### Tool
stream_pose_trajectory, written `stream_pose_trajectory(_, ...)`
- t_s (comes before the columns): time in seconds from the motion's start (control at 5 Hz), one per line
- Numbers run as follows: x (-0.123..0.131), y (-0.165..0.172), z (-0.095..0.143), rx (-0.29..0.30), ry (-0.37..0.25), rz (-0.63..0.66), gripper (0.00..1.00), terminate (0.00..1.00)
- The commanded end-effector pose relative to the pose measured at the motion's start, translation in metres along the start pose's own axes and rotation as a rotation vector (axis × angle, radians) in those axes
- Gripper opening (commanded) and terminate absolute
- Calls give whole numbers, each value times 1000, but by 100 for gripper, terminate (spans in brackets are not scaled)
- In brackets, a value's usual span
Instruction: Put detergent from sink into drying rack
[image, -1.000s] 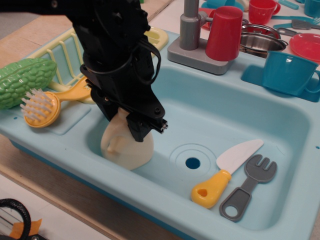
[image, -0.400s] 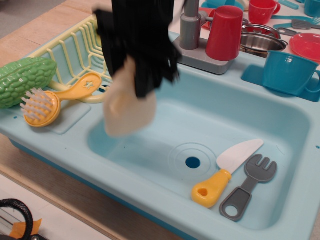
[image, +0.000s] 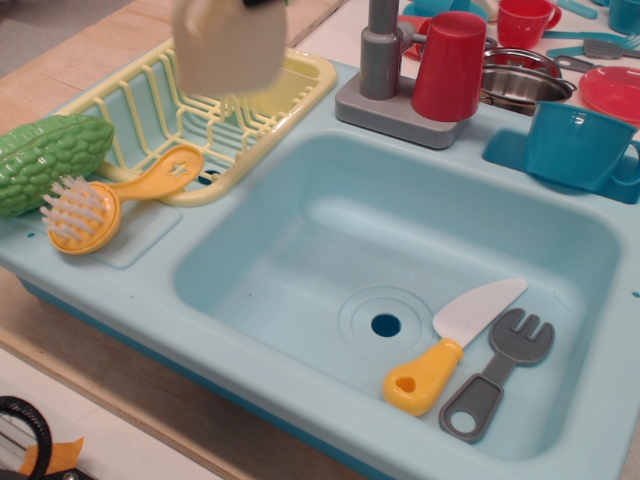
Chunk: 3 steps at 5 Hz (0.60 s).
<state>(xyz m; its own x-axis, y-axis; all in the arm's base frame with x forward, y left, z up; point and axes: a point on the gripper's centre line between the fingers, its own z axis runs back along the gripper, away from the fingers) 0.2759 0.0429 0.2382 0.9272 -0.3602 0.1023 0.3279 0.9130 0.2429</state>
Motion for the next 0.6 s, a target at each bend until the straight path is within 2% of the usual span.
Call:
stream_pose_trajectory(0.0,1,44,-11,56,-83,-7,0,0)
stream_pose_trajectory(0.2,1,44,-11,56,-83,-7,100,0)
stream_pose_trajectory(0.4,1,44,-11,56,-83,-7,100,100)
